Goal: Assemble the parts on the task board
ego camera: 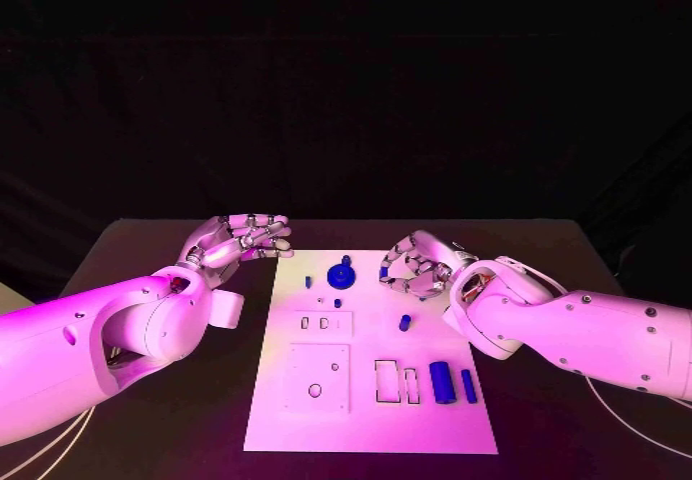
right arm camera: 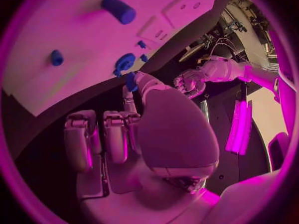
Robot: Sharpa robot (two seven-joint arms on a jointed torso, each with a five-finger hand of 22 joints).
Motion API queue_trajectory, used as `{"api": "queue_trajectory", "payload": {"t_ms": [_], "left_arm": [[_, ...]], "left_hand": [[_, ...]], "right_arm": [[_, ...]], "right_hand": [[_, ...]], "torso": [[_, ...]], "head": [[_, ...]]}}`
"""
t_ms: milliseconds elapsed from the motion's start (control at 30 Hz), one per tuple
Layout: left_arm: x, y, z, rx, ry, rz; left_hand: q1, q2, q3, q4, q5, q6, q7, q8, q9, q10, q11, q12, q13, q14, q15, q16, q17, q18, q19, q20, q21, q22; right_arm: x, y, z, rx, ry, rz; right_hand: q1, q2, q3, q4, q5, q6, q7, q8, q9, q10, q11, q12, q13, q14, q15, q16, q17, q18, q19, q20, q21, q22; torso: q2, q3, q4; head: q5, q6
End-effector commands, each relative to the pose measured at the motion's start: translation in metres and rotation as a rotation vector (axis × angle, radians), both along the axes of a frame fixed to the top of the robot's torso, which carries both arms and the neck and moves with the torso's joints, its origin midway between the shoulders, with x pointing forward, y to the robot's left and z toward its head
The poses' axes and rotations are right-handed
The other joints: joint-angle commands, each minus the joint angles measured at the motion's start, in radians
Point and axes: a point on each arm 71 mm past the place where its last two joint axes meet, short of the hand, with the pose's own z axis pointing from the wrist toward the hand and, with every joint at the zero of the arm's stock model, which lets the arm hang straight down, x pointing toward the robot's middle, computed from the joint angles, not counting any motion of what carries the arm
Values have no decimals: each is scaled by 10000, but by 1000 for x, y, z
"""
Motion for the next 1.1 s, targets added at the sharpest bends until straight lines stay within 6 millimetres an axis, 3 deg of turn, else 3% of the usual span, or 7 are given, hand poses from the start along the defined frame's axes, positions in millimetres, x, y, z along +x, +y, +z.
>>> {"api": "queue_trajectory", "payload": {"t_ms": [33, 200, 400, 667, 1100], "left_arm": [[1, -2, 1, -50, -103, -138], [3, -1, 1, -16, -105, -65], [4, -1, 0, -10, -100, -60], [4, -2, 0, -19, -91, -90], [4, -3, 0, -32, -77, -130]], "left_hand": [[75, 36, 58, 24, -3, 65, 23, 45, 13, 41, 2, -38, -14, -60, -20, 61, 9, 90, -76, -2, 34, 9], [88, 41, 73, 9, -1, 66, 22, 46, 13, 41, 3, -37, -14, -67, -20, 72, 15, 89, -85, -4, 50, 20], [88, 41, 73, 9, -1, 66, 22, 46, 13, 41, 3, -37, -14, -67, -20, 72, 15, 89, -85, -4, 50, 20], [89, 42, 81, 2, -2, 69, 22, 48, 13, 45, 3, -35, -14, -72, -19, 81, 20, 88, -92, -5, 63, 30], [89, 42, 81, 2, -2, 69, 22, 48, 13, 45, 3, -35, -14, -72, -19, 81, 20, 88, -92, -5, 63, 30]], "right_arm": [[-8, 17, -1, -290, -31, -83], [-20, 49, -6, -461, -40, 419], [-27, 71, -19, -711, 98, 587], [-33, 89, -36, -1044, 186, 684], [-36, 99, -54, -1411, 366, 785]], "right_hand": [[-90, 40, 72, 8, 44, 186, -156, 50, 170, 1039, -50, 39, 2628, 1043, -87, 53, 2632, -143, 1029, -59, 53, 2627], [-103, 36, 71, 8, 45, 188, -159, 57, 175, 1039, -53, 39, 2628, 1043, -87, 53, 2632, -143, 1029, -59, 53, 2627], [-103, 19, 75, -11, 49, 185, -167, 68, 182, 1039, -60, 39, 2628, 1043, -89, 53, 2632, -143, 1029, -60, 53, 2627], [-109, 14, 75, -13, 49, 183, -166, 71, 184, 1039, -62, 39, 2628, 1043, -89, 53, 2632, -143, 1029, -61, 53, 2627], [-142, -2, 72, -11, 49, 175, -164, 81, 192, 1039, -65, 39, 2628, 1043, -86, 53, 2632, -143, 1029, -61, 53, 2627]], "torso": [[-90, -33, 17], [-148, -63, 14], [-189, -106, 6], [-181, -100, 12], [-178, -90, 14]], "head": [[92, -89], [160, -170], [207, -247], [219, -309], [260, -429]]}}
